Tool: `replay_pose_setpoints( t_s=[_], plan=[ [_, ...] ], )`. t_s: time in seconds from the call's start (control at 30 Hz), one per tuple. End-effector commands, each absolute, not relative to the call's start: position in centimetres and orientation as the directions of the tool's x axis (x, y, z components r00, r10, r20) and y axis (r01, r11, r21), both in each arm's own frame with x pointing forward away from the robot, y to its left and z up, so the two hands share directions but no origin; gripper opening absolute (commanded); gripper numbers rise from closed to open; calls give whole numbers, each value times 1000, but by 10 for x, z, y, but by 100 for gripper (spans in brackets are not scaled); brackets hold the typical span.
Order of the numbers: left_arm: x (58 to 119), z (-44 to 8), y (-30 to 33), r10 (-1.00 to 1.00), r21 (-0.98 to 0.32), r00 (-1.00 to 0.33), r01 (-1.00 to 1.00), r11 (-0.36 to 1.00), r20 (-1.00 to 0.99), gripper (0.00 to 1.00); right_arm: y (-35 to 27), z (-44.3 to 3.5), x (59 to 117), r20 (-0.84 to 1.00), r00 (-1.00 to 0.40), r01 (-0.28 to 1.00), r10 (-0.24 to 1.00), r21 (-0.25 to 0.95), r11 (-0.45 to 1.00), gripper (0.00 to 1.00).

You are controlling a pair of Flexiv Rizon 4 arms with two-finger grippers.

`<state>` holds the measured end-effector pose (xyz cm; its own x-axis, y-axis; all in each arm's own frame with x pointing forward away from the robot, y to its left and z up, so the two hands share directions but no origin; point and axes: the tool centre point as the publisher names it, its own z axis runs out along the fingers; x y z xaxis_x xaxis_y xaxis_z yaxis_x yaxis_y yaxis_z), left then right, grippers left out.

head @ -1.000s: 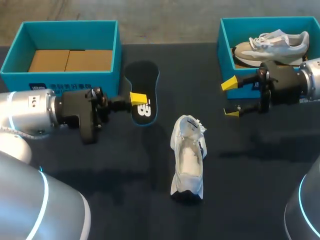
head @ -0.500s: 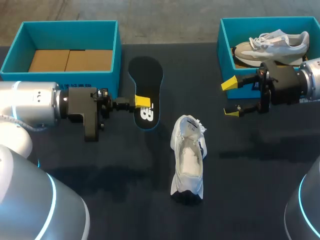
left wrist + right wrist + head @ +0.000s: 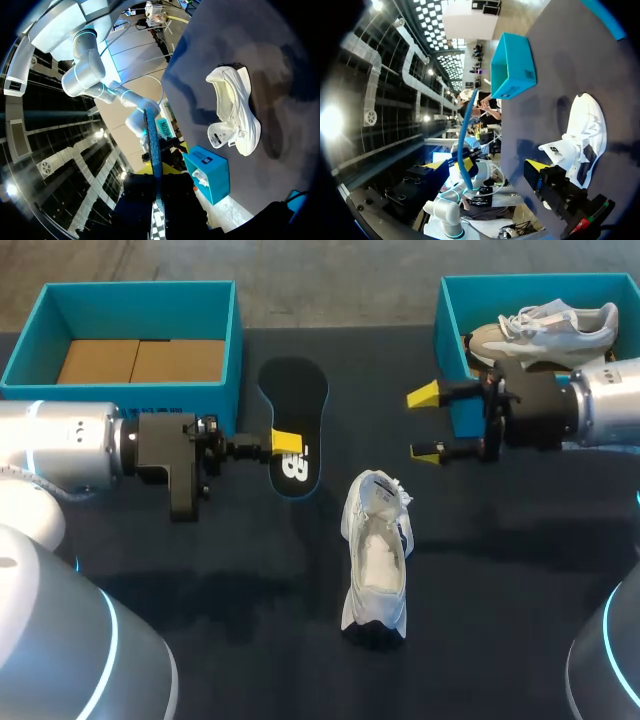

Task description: Take the shoe out of the shoebox, open the shoe tongue, remove and reinsert the insole, then place the shoe into the shoebox

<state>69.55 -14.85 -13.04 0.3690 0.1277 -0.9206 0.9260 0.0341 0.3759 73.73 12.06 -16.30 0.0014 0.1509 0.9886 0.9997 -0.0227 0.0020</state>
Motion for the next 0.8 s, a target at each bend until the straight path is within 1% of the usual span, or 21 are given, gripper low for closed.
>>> replay_pose_setpoints(
  t_s=[0.03, 0.13, 0.37, 0.5, 0.73, 0.8],
  plan=[
    [696, -131, -150, 128, 378, 371, 925, 35, -920, 0, 140, -153, 738, 986, -3, 999, 165, 8, -31, 100],
    [696, -131, -150, 128, 378, 371, 925, 35, -920, 0, 153, -143, 740, 985, -6, 1000, 172, 7, -9, 100],
    [696, -131, -150, 128, 378, 371, 925, 35, -920, 0, 153, -143, 740, 985, -6, 1000, 172, 7, -9, 100],
    [692, -137, -155, 103, 441, 438, 898, 4, -893, 0, 153, -142, 737, 986, -7, 1000, 169, 8, -4, 100],
    [697, -145, -167, 102, 503, 502, 864, -20, -859, 0, 177, -145, 738, 994, 8, 1000, 110, -11, 28, 100],
    [700, -147, -171, 105, 514, 513, 858, -20, -852, 0, 184, -145, 738, 994, 7, 999, 111, -11, 37, 100]
  ],
)
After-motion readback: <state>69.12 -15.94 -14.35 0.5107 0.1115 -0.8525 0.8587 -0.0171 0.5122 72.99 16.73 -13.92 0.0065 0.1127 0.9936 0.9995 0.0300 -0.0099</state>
